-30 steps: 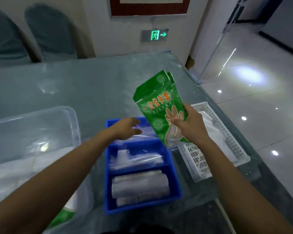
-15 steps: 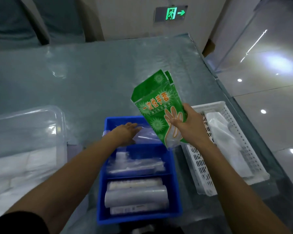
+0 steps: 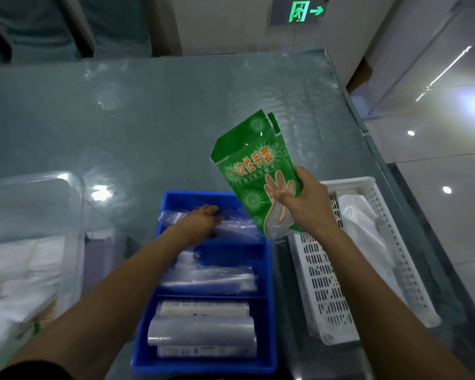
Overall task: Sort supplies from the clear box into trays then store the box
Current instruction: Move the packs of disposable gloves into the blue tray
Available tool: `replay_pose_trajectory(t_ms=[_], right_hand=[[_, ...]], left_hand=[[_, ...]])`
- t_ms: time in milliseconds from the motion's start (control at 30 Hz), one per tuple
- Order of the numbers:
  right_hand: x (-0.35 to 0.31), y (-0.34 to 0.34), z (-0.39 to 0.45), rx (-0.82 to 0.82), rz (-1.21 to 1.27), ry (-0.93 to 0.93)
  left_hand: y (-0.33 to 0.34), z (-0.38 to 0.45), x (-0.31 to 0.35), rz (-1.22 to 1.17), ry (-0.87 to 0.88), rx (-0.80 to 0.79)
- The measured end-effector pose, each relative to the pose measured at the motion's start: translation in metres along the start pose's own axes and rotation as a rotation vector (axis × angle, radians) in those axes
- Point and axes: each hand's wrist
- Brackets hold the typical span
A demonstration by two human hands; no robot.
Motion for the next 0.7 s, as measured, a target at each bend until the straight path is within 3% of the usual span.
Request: replay_pose_trajectory(t_ms=[300,533,700], right_hand=[[0.007,0.004,0.015,-0.043,-0.001,-0.011],[0.000,0.008,0.024,-0.063,-0.012,-0.060],[-0.012,0.013,0.028,-0.066,-0.034,-0.139]], left_hand=[[0.005,0.000,0.006,0.000,0.041,0.100],[0.001,-0.008,0.012,-0.258,-0.093,-0.003],[-0.008,-0.020,0.021,-0.184,-0.162,-0.012]])
Point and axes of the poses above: each hand's wrist, its own z-axis towards the middle knuckle, its own y-axis out of the palm, x = y × z, and after that the axes turned 12 degrees about -y, right-handed
